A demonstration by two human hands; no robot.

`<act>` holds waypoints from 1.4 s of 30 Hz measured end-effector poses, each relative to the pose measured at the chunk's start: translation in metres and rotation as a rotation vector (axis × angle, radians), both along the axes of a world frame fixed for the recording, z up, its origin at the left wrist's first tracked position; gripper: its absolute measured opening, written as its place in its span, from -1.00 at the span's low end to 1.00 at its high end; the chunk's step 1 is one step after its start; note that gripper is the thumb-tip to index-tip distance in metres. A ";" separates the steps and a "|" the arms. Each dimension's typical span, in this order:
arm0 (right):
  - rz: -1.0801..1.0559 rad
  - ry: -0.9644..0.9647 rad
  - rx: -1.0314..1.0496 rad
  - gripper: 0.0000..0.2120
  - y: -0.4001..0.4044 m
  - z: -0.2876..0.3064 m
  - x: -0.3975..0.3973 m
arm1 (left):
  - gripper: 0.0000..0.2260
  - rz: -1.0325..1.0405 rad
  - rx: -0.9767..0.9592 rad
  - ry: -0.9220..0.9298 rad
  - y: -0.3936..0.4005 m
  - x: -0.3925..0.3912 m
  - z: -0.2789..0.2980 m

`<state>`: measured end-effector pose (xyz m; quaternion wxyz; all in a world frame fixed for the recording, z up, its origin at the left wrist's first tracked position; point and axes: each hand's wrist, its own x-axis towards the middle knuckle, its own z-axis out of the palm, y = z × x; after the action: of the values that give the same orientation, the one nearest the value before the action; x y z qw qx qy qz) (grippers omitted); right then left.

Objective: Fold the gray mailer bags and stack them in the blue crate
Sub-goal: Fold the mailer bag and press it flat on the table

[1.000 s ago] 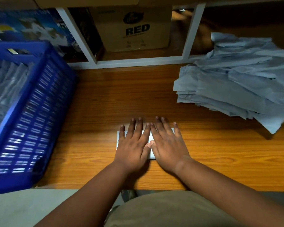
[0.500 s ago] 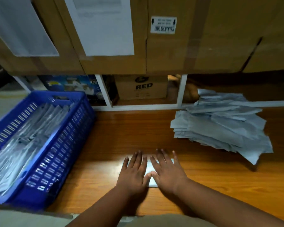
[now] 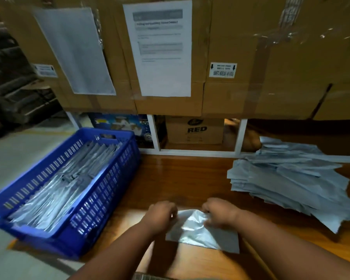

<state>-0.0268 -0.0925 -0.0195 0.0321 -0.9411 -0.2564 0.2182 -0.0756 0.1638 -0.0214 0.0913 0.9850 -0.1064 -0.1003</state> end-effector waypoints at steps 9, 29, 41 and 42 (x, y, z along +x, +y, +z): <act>0.144 -0.024 0.267 -0.79 0.076 0.101 0.063 | -0.79 0.150 -0.172 -0.211 0.095 -0.007 0.114; 0.782 -0.175 0.047 -0.80 0.454 0.191 0.074 | -0.71 0.673 -0.056 -0.140 0.334 -0.112 0.174; 0.837 -0.107 -0.396 -0.88 0.495 0.115 0.076 | -0.81 0.497 0.035 0.288 0.334 -0.049 0.109; 0.859 -0.106 -0.448 -0.86 0.496 0.110 0.074 | -0.81 0.483 0.050 0.323 0.333 -0.047 0.105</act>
<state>0.0471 0.4035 0.0903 -0.2771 -0.7438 -0.5696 0.2135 -0.1226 0.4971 0.0840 0.1039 0.9551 0.1497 -0.2336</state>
